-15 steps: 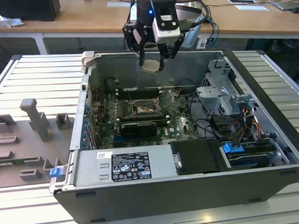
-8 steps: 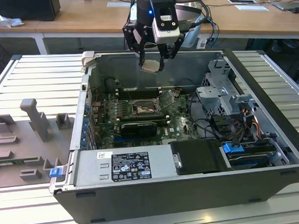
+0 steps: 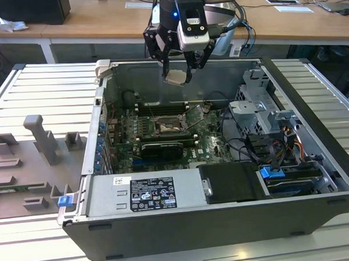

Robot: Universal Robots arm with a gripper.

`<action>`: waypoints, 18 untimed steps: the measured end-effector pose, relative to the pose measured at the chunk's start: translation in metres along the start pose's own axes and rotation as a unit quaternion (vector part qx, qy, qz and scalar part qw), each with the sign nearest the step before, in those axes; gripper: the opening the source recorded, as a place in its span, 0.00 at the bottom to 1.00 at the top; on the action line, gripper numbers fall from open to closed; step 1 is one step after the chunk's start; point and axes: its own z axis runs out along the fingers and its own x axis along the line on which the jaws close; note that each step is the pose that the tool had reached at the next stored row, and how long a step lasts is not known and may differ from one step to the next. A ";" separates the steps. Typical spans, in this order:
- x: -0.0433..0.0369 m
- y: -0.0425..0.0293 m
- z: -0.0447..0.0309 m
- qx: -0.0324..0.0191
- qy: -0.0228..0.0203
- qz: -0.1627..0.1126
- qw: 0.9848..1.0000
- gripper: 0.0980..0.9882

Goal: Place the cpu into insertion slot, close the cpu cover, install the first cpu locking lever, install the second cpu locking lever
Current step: 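Place the cpu into insertion slot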

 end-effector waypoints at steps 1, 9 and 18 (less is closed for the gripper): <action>0.0000 0.0000 0.0001 0.000 0.000 0.001 1.000 0.50; 0.0000 0.0000 0.0005 0.000 0.000 0.005 1.000 0.50; 0.0000 -0.0001 0.0011 0.000 -0.001 0.011 1.000 0.50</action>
